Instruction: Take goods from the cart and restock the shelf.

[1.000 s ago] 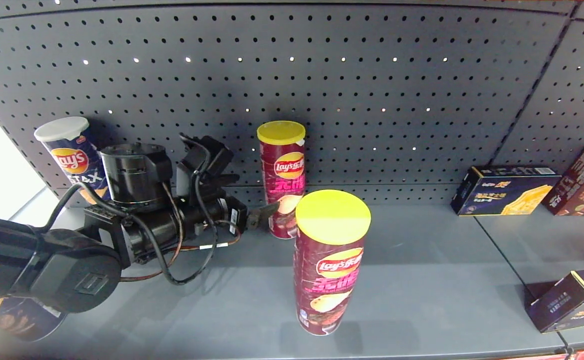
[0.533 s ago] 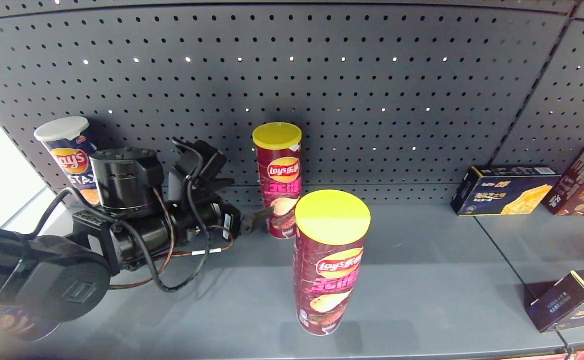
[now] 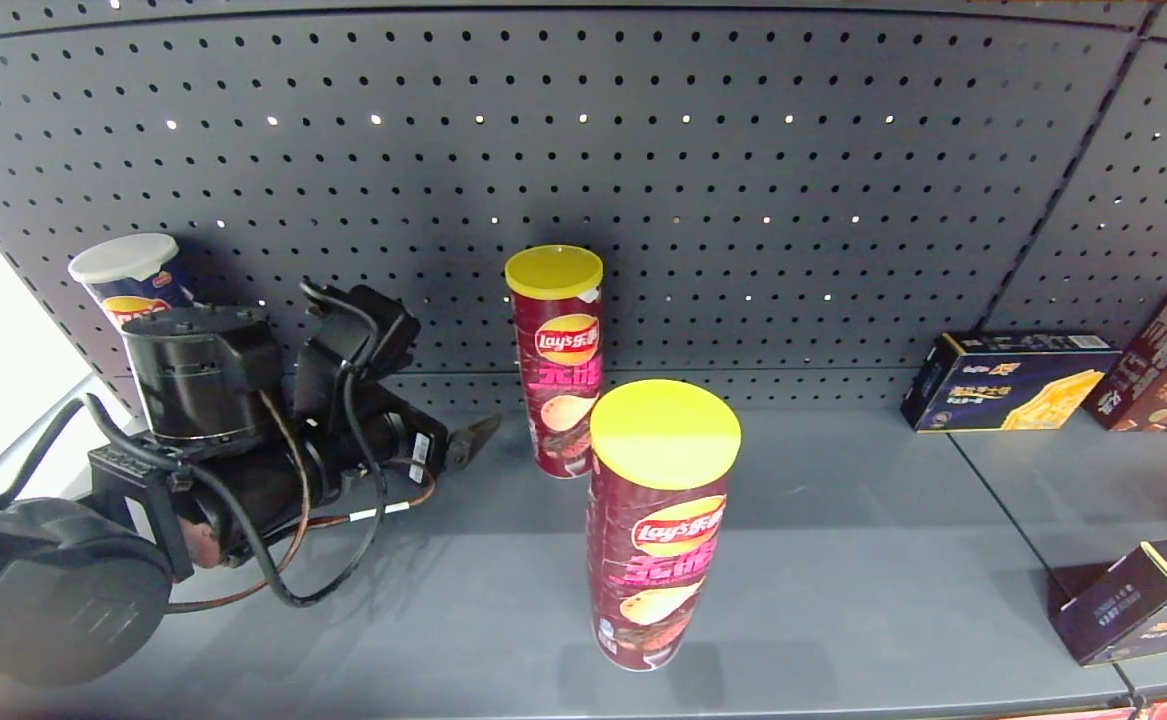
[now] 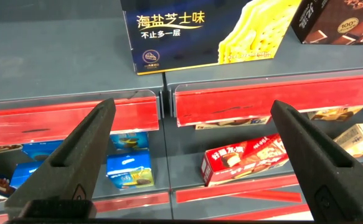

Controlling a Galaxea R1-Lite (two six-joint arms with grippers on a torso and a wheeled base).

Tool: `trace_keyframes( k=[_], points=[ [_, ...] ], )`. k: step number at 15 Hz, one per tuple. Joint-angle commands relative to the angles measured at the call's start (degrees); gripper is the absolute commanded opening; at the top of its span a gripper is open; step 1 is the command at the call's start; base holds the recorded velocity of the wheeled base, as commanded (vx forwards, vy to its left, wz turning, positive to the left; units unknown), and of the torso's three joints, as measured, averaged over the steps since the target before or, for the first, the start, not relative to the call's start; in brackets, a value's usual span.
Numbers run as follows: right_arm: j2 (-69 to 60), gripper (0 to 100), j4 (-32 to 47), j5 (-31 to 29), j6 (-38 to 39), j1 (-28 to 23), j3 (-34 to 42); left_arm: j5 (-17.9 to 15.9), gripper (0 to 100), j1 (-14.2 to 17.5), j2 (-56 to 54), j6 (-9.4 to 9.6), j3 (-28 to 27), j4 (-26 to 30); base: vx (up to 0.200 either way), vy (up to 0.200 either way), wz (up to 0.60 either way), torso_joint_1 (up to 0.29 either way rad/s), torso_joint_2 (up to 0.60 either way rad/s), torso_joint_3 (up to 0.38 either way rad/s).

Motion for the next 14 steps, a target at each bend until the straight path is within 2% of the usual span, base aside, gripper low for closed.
trace_keyframes(
  k=[1,5,14],
  points=[
    [0.1,100,0.0,0.0,0.0,0.0,-0.1,0.1,100,0.0,0.3,-0.12,-0.5,0.1,0.000,0.000,0.00,0.000,0.00,0.000],
    [0.1,100,0.0,0.0,0.0,0.0,0.0,1.1,100,0.0,5.3,-0.56,-5.6,0.7,0.000,0.000,0.00,0.000,0.00,0.000],
    [0.1,100,0.0,0.0,0.0,0.0,0.0,1.7,100,-0.3,10.3,-0.65,-9.1,1.6,0.000,0.000,0.00,0.000,0.00,0.000]
  ],
)
